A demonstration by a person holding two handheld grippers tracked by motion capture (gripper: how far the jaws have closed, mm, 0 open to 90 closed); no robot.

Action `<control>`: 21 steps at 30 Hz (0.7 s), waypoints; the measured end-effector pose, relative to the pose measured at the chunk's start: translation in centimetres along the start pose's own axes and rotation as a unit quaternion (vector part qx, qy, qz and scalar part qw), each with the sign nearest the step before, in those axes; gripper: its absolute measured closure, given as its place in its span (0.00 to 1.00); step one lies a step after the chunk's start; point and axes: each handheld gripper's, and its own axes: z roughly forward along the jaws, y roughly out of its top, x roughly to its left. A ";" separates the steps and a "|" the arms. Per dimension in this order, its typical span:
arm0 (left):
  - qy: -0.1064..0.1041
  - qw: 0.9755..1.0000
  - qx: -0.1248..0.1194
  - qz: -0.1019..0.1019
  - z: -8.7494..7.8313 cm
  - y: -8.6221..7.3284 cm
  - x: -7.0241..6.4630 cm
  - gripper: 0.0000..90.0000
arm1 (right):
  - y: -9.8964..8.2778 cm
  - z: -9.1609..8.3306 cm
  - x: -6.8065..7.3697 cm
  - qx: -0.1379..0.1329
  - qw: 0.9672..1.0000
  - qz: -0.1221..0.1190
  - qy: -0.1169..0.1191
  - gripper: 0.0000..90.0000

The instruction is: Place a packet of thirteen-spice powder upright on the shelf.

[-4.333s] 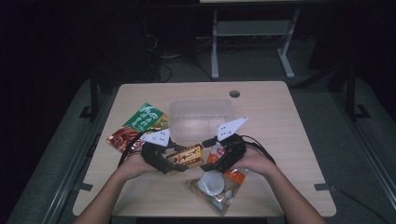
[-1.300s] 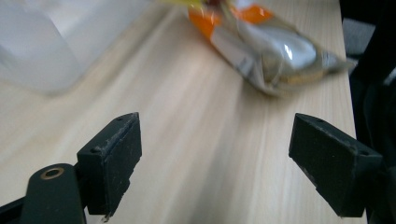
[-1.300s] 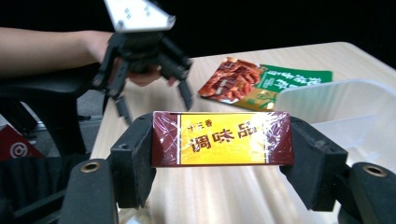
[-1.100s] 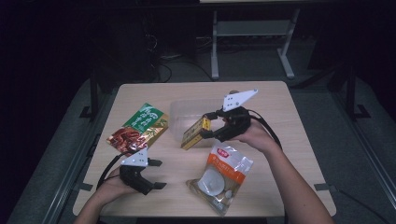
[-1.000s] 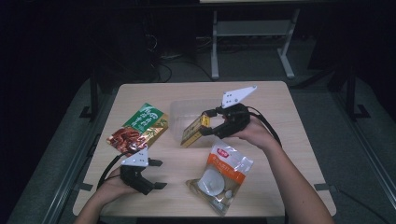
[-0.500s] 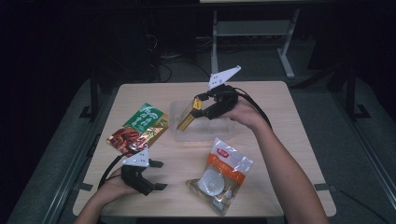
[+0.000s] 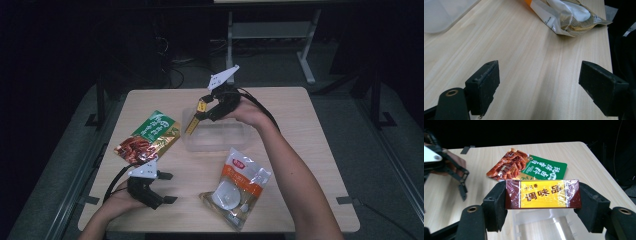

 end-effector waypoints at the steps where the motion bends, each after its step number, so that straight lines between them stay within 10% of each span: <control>1: 0.001 1.000 0.002 0.000 -0.1 -0.1 -0.1 0.18 | -0.1 0.6 -0.3 0.005 1.000 0.001 0.000 0.35; 21: 0.005 1.000 0.005 -0.016 -0.7 -0.9 -0.7 0.18 | -1.3 3.9 -1.7 0.021 1.000 0.000 -0.002 0.35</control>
